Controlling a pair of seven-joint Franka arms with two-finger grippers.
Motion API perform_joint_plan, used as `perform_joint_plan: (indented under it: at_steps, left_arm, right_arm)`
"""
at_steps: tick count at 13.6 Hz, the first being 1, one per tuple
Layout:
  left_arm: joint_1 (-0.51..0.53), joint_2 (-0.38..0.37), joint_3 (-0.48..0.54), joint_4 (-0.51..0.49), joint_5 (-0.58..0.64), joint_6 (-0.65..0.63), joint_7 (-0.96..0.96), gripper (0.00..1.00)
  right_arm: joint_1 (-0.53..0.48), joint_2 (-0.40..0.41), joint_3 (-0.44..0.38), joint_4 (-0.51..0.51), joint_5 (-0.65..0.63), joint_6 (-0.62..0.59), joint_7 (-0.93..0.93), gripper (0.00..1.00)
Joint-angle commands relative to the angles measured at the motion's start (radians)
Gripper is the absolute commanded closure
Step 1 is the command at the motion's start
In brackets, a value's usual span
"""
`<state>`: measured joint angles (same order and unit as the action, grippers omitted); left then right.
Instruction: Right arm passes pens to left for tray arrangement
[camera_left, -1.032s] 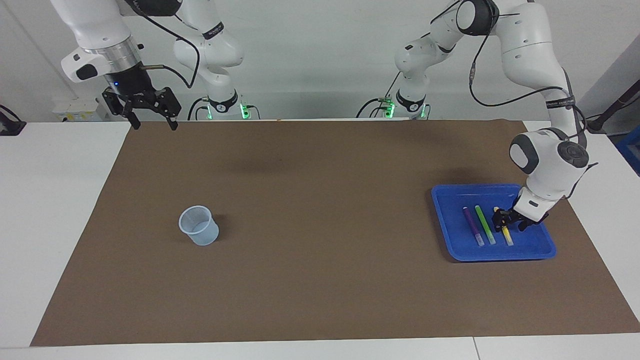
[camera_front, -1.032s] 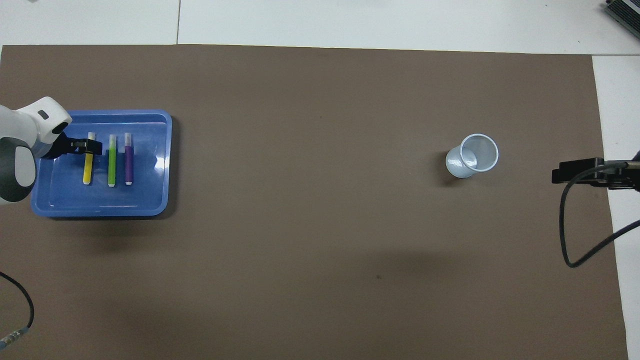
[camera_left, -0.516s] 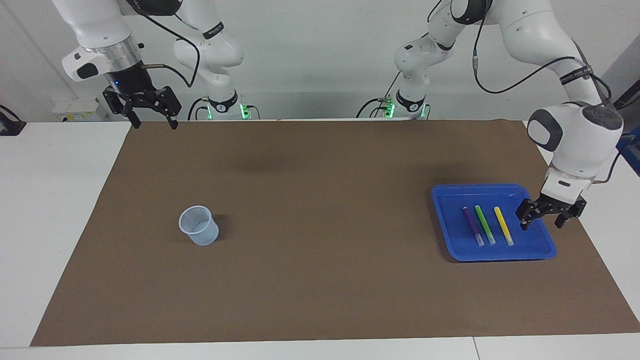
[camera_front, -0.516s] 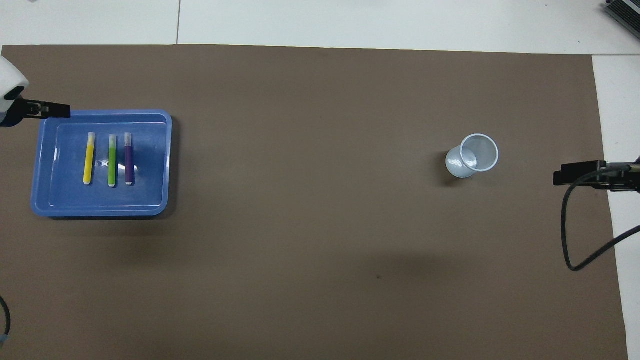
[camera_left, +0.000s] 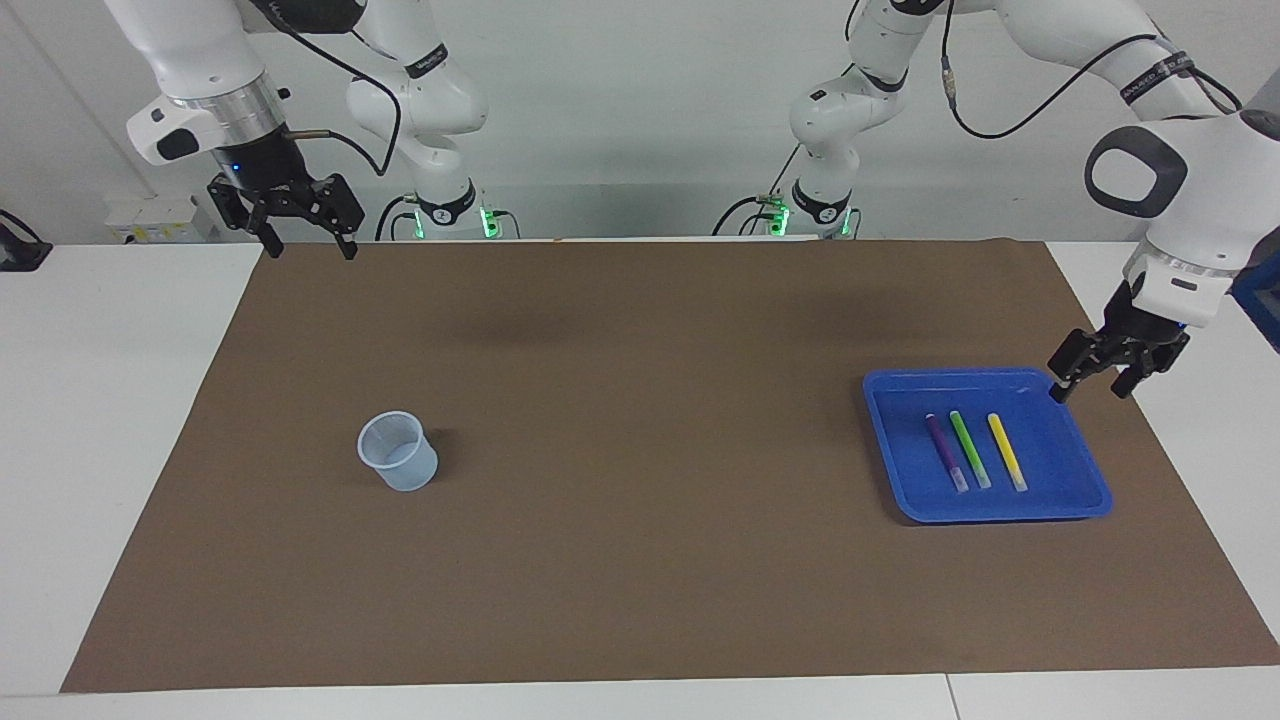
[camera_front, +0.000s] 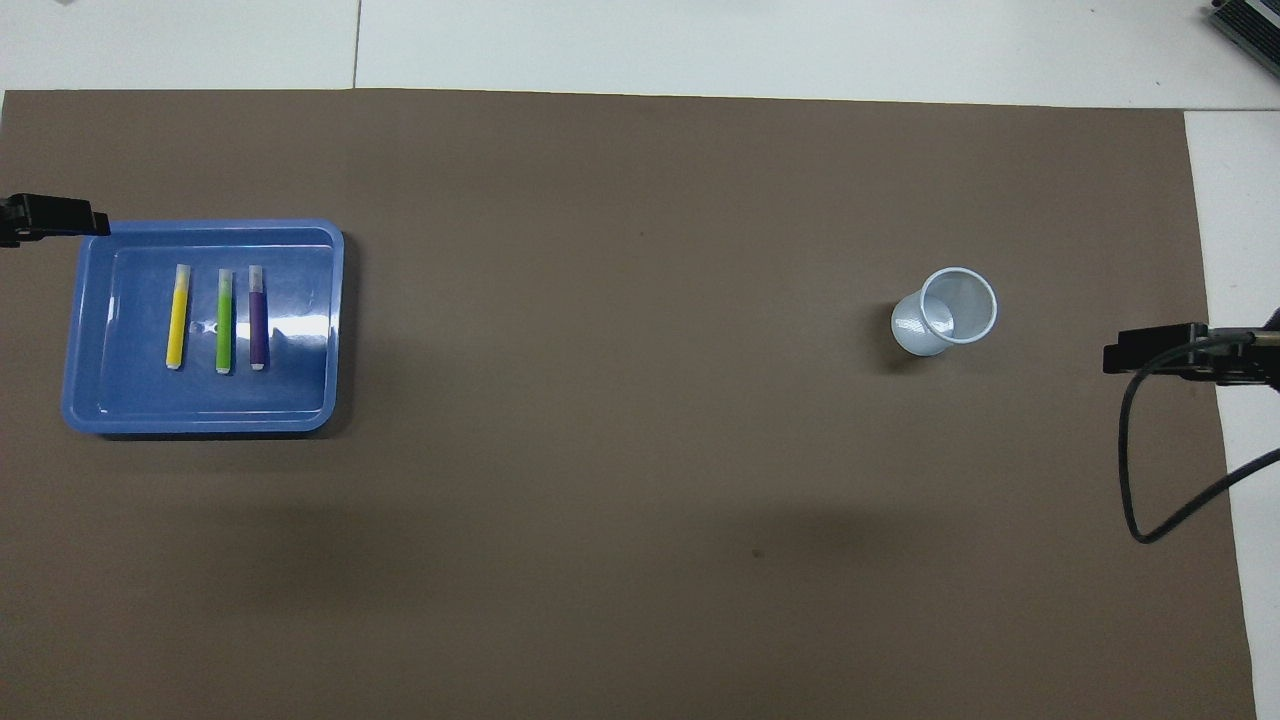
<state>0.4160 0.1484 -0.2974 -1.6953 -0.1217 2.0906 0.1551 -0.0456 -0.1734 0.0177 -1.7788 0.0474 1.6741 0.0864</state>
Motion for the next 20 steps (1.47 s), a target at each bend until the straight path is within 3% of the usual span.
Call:
perform_joint_plan:
  at_steps: [1,3,8,14,20]
  left_arm:
    - [-0.069,-0.107,-0.012,-0.032,-0.026,-0.059,-0.011,0.00]
    - [-0.072,-0.122,-0.012,-0.055,-0.026,-0.104,-0.009,0.00]
    - [-0.052,-0.128,-0.005,-0.057,-0.026,-0.129,-0.008,0.00]
    - [-0.052,-0.210,-0.003,-0.052,-0.019,-0.332,-0.003,0.00]
    - [-0.028,-0.217,-0.002,-0.052,-0.015,-0.340,-0.005,0.00]
  right_arm:
    - [-0.008,-0.014,0.002,-0.062,0.002,0.032,-0.031,0.00]
    - [-0.008,-0.014,0.002,-0.103,0.002,0.082,-0.031,0.00]
    - [-0.007,-0.021,0.004,-0.096,0.002,0.056,-0.030,0.00]
    - [-0.005,-0.023,0.004,-0.096,0.002,0.044,-0.031,0.00]
    - [-0.007,-0.023,0.004,-0.096,0.002,0.042,-0.070,0.00]
